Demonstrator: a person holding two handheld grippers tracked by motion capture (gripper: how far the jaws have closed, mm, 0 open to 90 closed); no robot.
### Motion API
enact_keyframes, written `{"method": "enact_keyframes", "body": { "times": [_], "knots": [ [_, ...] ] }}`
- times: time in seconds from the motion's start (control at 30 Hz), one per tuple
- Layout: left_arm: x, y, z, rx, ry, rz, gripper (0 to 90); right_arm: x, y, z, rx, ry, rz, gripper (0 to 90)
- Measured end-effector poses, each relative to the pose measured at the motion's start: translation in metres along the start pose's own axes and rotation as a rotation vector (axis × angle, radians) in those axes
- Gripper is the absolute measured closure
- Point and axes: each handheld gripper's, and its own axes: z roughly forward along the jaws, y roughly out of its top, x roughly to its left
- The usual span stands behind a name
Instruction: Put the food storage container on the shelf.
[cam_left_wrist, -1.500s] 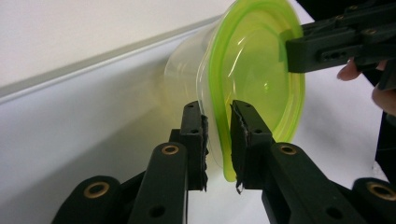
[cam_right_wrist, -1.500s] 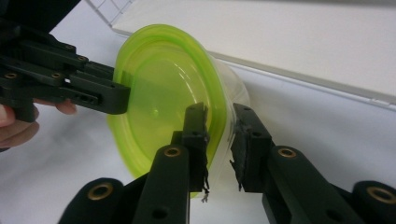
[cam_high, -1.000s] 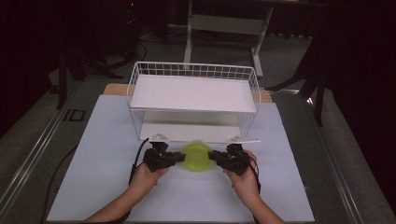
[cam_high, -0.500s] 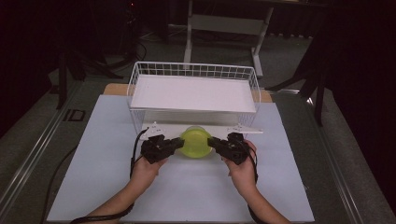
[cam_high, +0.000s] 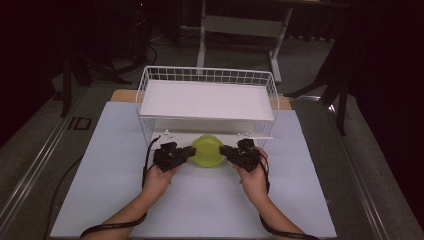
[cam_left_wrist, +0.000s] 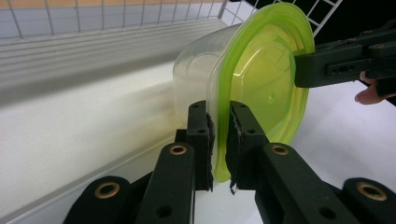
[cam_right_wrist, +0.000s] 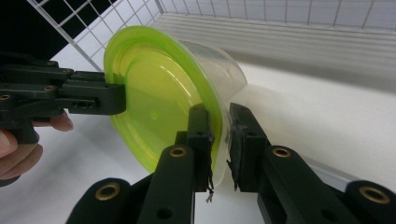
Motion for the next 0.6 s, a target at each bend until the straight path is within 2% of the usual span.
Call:
{"method": "enact_keyframes", "body": {
  "times": [0.3,0.43,0.47,0.6],
  "knots": [
    [0.005,-0.001,0.010,0.013,0.007,-0.001,81.3,-0.006,-0.003,0.008,0.005,-0.023,0.002,79.5],
    [0.007,-0.001,0.013,0.006,-0.010,-0.022,81.3,-0.008,-0.003,0.011,0.001,-0.032,-0.003,79.2],
    [0.008,0.000,0.013,0.007,-0.011,-0.022,81.2,-0.011,-0.002,0.011,-0.002,-0.027,0.011,79.0],
    [0.006,0.001,0.015,-0.005,-0.003,-0.015,80.7,-0.012,-0.002,0.013,-0.017,-0.044,-0.001,78.2]
  ]
}}
